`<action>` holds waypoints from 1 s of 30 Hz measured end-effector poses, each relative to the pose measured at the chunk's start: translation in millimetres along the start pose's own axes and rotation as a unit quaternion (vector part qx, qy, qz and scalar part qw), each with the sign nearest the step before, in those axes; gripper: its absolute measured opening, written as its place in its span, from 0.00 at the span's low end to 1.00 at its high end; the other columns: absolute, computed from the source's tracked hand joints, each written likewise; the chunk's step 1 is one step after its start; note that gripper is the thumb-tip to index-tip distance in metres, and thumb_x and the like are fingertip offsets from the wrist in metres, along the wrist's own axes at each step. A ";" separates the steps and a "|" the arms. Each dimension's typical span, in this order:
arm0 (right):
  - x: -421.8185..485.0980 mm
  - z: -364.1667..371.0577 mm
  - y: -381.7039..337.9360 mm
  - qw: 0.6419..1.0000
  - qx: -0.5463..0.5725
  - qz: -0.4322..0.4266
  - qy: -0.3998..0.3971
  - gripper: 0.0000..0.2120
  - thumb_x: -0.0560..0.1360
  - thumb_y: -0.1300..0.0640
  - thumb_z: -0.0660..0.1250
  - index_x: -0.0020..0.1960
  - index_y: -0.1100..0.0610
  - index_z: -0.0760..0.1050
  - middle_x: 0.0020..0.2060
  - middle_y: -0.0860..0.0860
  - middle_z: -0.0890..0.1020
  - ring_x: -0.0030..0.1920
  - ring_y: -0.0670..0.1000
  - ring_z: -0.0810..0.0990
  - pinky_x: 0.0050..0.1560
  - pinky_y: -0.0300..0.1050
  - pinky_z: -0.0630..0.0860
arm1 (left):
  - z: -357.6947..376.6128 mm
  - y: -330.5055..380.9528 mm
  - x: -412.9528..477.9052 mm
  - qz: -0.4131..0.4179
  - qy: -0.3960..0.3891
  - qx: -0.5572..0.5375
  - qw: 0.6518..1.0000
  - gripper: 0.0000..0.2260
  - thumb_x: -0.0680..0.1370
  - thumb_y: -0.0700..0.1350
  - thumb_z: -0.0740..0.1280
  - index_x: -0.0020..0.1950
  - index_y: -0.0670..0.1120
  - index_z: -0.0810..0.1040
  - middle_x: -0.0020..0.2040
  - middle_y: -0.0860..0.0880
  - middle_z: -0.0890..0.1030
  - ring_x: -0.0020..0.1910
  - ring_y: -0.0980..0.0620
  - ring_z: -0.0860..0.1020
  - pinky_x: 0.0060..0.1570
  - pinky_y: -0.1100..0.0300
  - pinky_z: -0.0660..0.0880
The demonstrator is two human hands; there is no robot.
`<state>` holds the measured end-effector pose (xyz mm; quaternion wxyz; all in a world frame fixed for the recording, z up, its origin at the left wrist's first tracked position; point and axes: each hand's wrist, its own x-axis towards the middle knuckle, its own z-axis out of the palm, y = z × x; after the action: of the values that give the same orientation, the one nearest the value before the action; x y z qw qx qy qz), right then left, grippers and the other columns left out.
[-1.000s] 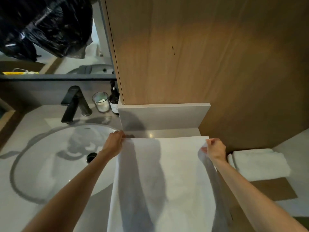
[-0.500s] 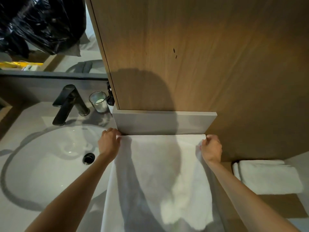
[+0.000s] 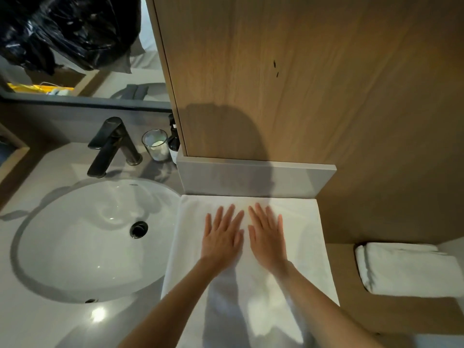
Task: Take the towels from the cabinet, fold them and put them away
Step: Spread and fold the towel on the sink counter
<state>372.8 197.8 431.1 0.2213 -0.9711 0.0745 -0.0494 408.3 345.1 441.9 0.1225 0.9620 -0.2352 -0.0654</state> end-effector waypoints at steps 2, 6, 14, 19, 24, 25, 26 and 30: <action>-3.8 -6.2 20.2 0.997 -0.061 -0.047 -0.023 0.26 0.82 0.40 0.40 0.76 0.44 0.60 0.78 0.48 0.58 0.78 0.53 0.54 0.75 0.60 0.46 | -2.8 -14.7 -1.0 -0.019 0.007 0.017 1.000 0.25 0.79 0.64 0.40 0.77 0.62 0.47 0.78 0.55 0.39 0.77 0.47 0.36 0.74 0.45 0.35; -6.4 -28.4 60.1 0.992 -0.110 -0.053 -0.024 0.27 0.80 0.35 0.39 0.77 0.38 0.52 0.78 0.44 0.51 0.79 0.54 0.48 0.75 0.62 0.40 | -9.8 -39.1 -8.5 -0.069 0.016 0.005 0.998 0.25 0.79 0.65 0.42 0.77 0.65 0.45 0.78 0.53 0.37 0.76 0.48 0.33 0.74 0.46 0.36; -7.8 -51.3 86.6 0.986 -0.146 0.035 -0.077 0.26 0.81 0.40 0.40 0.78 0.39 0.47 0.78 0.45 0.49 0.78 0.52 0.44 0.74 0.63 0.41 | -12.5 -39.6 -9.3 -0.086 0.018 -0.007 0.996 0.26 0.79 0.63 0.40 0.77 0.63 0.47 0.79 0.51 0.41 0.77 0.48 0.35 0.75 0.49 0.38; -7.3 -73.2 75.0 0.992 -0.010 0.051 -0.115 0.23 0.82 0.48 0.57 0.76 0.44 0.59 0.78 0.46 0.52 0.78 0.50 0.45 0.75 0.55 0.39 | -9.2 -28.7 -25.7 -0.070 0.041 0.022 0.996 0.26 0.81 0.60 0.39 0.78 0.58 0.51 0.79 0.49 0.49 0.78 0.44 0.46 0.75 0.43 0.43; -44.7 -94.4 49.8 0.996 0.067 0.025 -0.060 0.21 0.80 0.55 0.63 0.72 0.49 0.69 0.74 0.48 0.66 0.77 0.50 0.57 0.76 0.54 0.49 | -2.1 3.0 -65.6 -0.031 0.062 0.005 0.998 0.24 0.83 0.57 0.43 0.79 0.55 0.46 0.79 0.50 0.46 0.78 0.44 0.45 0.73 0.45 0.41; -53.8 -96.3 46.7 0.996 0.065 0.020 -0.053 0.20 0.79 0.56 0.64 0.71 0.50 0.71 0.73 0.48 0.68 0.76 0.51 0.60 0.75 0.54 0.52 | -3.6 9.8 -72.8 -0.029 0.057 -0.006 0.998 0.24 0.83 0.58 0.41 0.79 0.56 0.45 0.79 0.51 0.44 0.78 0.46 0.43 0.73 0.46 0.40; -62.7 -96.9 44.1 0.997 0.061 0.014 -0.044 0.19 0.78 0.56 0.65 0.69 0.50 0.72 0.72 0.49 0.70 0.74 0.52 0.63 0.74 0.54 0.56 | -4.2 15.7 -80.3 -0.027 0.052 -0.013 0.998 0.24 0.82 0.58 0.40 0.79 0.57 0.44 0.79 0.52 0.42 0.78 0.47 0.40 0.73 0.47 0.38; -98.3 -94.1 34.5 0.998 0.065 0.019 -0.018 0.17 0.77 0.56 0.67 0.65 0.50 0.76 0.68 0.48 0.73 0.69 0.52 0.69 0.69 0.50 0.66 | -1.6 31.9 -110.1 -0.010 0.031 -0.027 0.999 0.24 0.82 0.59 0.40 0.78 0.59 0.43 0.79 0.53 0.41 0.77 0.49 0.38 0.76 0.46 0.40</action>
<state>259.8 143.7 494.2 0.2859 -0.9539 0.0854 -0.0324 297.6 369.6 459.5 0.1549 0.9623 -0.2196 -0.0431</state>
